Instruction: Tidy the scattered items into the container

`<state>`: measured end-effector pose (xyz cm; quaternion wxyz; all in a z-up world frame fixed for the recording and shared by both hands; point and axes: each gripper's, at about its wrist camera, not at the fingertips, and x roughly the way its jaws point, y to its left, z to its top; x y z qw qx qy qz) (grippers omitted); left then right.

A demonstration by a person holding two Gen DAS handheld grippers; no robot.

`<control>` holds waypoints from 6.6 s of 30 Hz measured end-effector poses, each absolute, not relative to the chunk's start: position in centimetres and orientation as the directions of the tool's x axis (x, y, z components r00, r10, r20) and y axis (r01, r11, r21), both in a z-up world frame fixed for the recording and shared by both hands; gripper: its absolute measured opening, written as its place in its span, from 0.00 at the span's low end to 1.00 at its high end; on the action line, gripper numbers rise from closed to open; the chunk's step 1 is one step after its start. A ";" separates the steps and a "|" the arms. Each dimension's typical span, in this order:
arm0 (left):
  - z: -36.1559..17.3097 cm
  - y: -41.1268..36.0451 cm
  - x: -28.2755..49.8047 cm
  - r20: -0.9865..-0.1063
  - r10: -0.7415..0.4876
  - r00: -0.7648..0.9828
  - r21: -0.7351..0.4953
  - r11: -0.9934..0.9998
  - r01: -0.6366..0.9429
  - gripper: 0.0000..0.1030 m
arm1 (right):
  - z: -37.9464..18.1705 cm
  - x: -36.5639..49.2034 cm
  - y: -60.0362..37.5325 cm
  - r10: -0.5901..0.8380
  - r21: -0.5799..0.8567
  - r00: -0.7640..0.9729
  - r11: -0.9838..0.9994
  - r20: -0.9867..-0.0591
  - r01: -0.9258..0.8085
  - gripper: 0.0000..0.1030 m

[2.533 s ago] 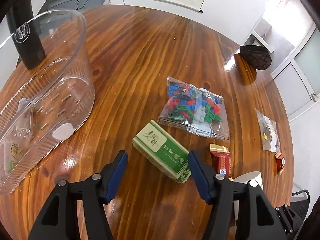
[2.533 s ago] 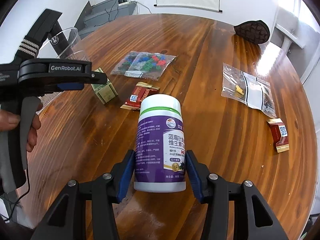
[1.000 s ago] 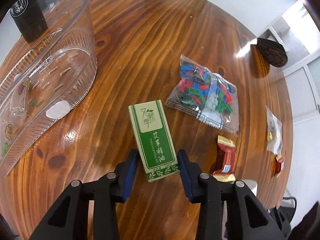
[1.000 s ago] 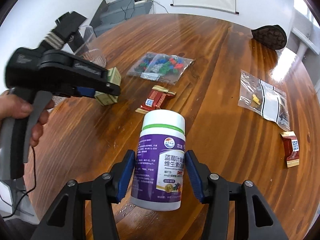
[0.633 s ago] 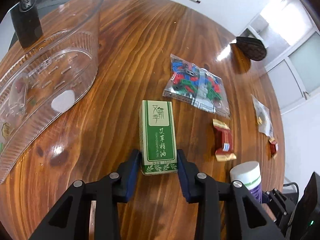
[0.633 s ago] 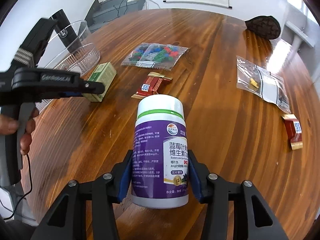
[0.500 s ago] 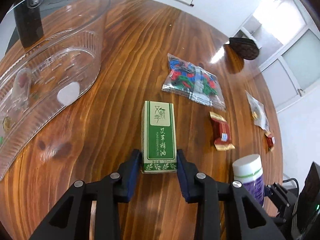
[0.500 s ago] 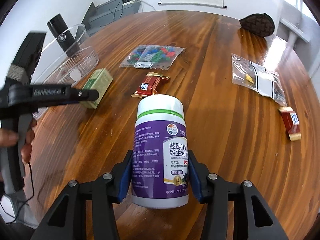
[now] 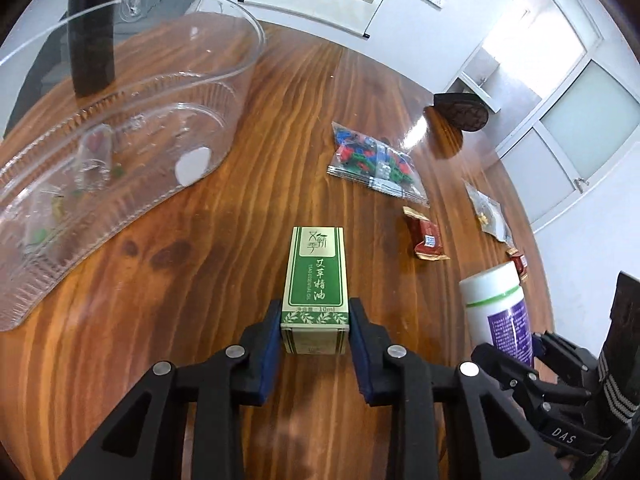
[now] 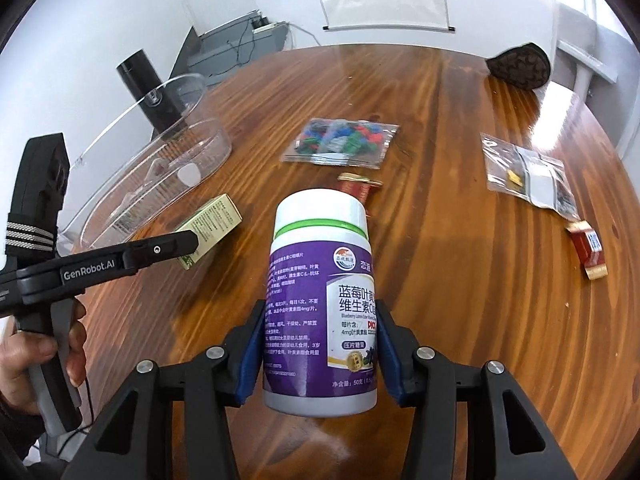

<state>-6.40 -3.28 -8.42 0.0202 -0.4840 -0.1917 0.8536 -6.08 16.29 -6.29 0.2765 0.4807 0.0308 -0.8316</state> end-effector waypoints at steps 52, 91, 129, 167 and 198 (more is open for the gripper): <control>2.3 -21.6 5.2 -0.655 -0.215 -0.725 -0.235 -0.853 0.466 0.30 | 3.9 -6.1 -8.2 -0.653 0.136 -0.384 -0.599 -0.653 0.789 0.49; 0.8 -22.8 4.7 -0.682 -0.228 -0.695 -0.234 -0.833 0.502 0.31 | 0.3 -9.6 -12.3 -0.621 0.215 -0.307 -0.622 -0.721 0.753 0.53; -2.1 5.7 -9.1 -0.734 0.326 -0.596 -0.285 -0.944 -0.165 0.42 | -4.3 -11.6 34.8 -0.117 0.115 -0.626 -0.992 -0.771 0.044 0.59; -10.2 16.4 -25.2 -0.778 0.493 -0.390 -0.438 -0.870 -0.226 0.40 | -8.4 -20.4 33.6 -0.196 0.080 -0.551 -0.971 -0.811 0.227 0.62; -6.3 12.8 -17.1 -0.751 0.409 -0.518 -0.356 -0.912 -0.202 0.24 | -5.3 -13.2 33.6 -0.210 0.116 -0.589 -0.974 -0.780 0.194 0.61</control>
